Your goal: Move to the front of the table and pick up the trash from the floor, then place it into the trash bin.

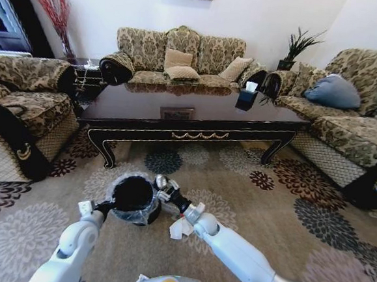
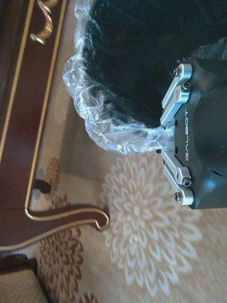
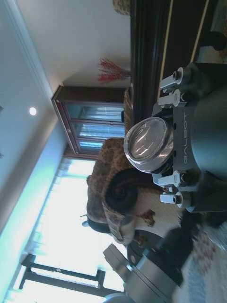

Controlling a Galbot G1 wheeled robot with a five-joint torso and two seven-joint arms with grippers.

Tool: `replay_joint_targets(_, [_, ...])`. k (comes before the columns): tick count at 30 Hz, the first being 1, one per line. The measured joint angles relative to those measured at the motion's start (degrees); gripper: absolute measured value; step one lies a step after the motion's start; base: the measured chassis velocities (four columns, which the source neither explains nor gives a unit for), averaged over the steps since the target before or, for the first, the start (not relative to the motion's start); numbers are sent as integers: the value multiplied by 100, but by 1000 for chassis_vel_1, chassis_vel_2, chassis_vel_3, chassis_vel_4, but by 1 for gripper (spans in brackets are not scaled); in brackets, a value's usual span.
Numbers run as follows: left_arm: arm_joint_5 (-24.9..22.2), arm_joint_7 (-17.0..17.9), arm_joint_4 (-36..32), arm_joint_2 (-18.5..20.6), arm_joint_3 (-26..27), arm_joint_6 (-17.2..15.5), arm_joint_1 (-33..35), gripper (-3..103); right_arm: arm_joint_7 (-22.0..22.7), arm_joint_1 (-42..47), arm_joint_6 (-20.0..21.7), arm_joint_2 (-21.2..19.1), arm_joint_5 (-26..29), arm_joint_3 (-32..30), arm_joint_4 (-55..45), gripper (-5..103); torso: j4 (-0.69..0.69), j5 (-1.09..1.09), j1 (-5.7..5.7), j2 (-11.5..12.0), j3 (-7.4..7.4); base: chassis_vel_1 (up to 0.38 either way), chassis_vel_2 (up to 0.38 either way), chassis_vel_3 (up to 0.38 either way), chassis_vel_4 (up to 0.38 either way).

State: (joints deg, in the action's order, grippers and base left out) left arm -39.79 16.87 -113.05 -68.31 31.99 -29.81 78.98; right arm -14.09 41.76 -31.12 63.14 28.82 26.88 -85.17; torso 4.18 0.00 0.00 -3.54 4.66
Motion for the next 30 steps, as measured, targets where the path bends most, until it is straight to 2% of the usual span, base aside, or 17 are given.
replay_joint_targets(7, [-60, 3, -66, -172, -199, 2, -174, 2, 29, -140, -61, 165, -108, 225, 284, 54, 0, 1, 0, 0, 0, 0, 0, 0, 0])
replay_joint_targets(9, [-63, 4, -86, -219, -204, 2, -157, 2, 37, -162, -63, 182, -113, 218, 331, 65, 0, 1, 0, 0, 0, 0, 0, 0, 0])
replay_joint_targets(11, [-65, 4, -91, -229, -204, 2, -144, 2, 40, -168, -64, 184, -116, 204, 347, 65, 0, 1, 0, 0, -1, 0, 0, 0, 0])
replay_joint_targets(15, [-77, 2, -96, -211, -180, 1, -80, 2, 64, -142, -93, 122, -225, 84, 375, 87, 0, 1, 0, 0, 0, 0, 0, 0, 0])
replay_joint_targets(17, [-78, 2, -99, -203, -166, 2, -73, 2, 72, -133, -94, 103, -236, 72, 370, 87, 0, 1, 0, 0, -1, 0, 0, 0, 0])
replay_joint_targets(19, [-85, -2, -116, -180, -126, 2, -38, 2, 110, -93, -94, 15, -286, 25, 325, 97, 0, 0, 0, 0, -1, 0, 0, 0, 0])
replay_joint_targets(22, [-86, -8, -119, -162, -57, 2, 0, 2, 165, -43, -78, -45, -299, -68, 269, 99, 1, 0, 0, 0, -1, 0, 0, 0, 0])
replay_joint_targets(26, [-97, -27, -94, -75, 216, 1, 58, 2, 323, 92, 132, -88, -155, -420, 184, 100, 0, -1, 0, 0, -1, 0, 0, 0, 0])
replay_joint_targets(30, [-333, 46, 6, 348, 983, -9, 57, 2, 629, 282, 577, -92, 24, -971, 368, 100, 0, 0, 0, 0, 0, 0, 0, 0, 0])
